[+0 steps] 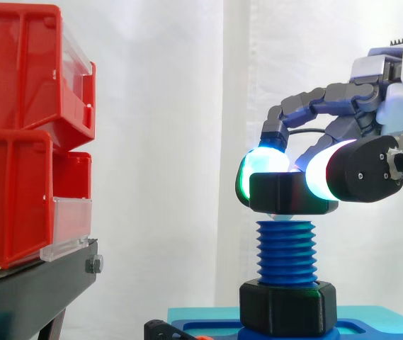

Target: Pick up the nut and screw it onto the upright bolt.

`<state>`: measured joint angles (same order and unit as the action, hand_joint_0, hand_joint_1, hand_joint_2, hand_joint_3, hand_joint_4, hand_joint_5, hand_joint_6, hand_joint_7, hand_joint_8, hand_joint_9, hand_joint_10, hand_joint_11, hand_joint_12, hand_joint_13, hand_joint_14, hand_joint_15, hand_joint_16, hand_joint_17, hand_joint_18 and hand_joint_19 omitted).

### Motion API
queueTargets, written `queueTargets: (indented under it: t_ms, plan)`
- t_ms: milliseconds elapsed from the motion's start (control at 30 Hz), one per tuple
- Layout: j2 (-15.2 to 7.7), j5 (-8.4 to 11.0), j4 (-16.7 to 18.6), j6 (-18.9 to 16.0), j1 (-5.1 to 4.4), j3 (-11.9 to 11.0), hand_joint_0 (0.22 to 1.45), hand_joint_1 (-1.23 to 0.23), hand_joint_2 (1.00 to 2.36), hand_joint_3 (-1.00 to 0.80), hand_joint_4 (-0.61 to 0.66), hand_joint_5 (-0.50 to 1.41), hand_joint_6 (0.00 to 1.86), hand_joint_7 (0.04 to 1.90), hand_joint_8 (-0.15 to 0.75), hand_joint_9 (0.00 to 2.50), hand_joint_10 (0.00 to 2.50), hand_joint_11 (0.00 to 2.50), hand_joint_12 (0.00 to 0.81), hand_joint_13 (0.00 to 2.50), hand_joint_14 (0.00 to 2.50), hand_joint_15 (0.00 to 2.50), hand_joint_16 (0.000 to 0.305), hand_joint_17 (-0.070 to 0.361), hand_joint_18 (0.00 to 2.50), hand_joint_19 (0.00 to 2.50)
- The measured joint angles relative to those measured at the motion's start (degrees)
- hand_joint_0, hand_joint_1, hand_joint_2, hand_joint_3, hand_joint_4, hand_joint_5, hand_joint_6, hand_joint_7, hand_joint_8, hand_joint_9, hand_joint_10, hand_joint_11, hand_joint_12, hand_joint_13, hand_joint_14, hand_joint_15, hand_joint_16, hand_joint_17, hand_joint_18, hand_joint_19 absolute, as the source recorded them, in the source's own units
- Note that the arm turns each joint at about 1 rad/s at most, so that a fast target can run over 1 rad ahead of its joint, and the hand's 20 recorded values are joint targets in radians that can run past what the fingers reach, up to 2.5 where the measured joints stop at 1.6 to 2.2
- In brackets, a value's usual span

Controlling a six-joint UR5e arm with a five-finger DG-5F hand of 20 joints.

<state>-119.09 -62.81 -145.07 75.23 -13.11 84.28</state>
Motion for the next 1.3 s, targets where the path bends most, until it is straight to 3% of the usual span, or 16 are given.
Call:
queueTargets:
  t_ms: [667, 1000, 1300]
  plan:
    - [-0.01, 4.45, 2.29, 0.71, -2.40, -0.26, 0.64, -0.66, 1.00, -0.50, 0.26, -0.11, 0.50, 1.34, 0.322, 0.94, 0.01, 0.29, 0.336, 0.84, 0.01, 0.20, 0.038, 0.086, 0.63, 0.30]
    - [-1.23, 7.92, 2.99, 0.88, -3.72, -0.49, 0.63, -0.66, 1.00, -0.50, 0.27, -0.11, 0.50, 1.34, 0.322, 0.94, 0.01, 0.30, 0.338, 0.84, 0.01, 0.20, 0.038, 0.086, 0.63, 0.30]
    - [-1.48, 8.39, 3.71, 1.01, -4.04, -0.57, 0.63, -0.66, 1.00, -0.50, 0.27, -0.11, 0.50, 1.34, 0.323, 0.95, 0.01, 0.29, 0.337, 0.84, 0.01, 0.21, 0.038, 0.086, 0.63, 0.30]
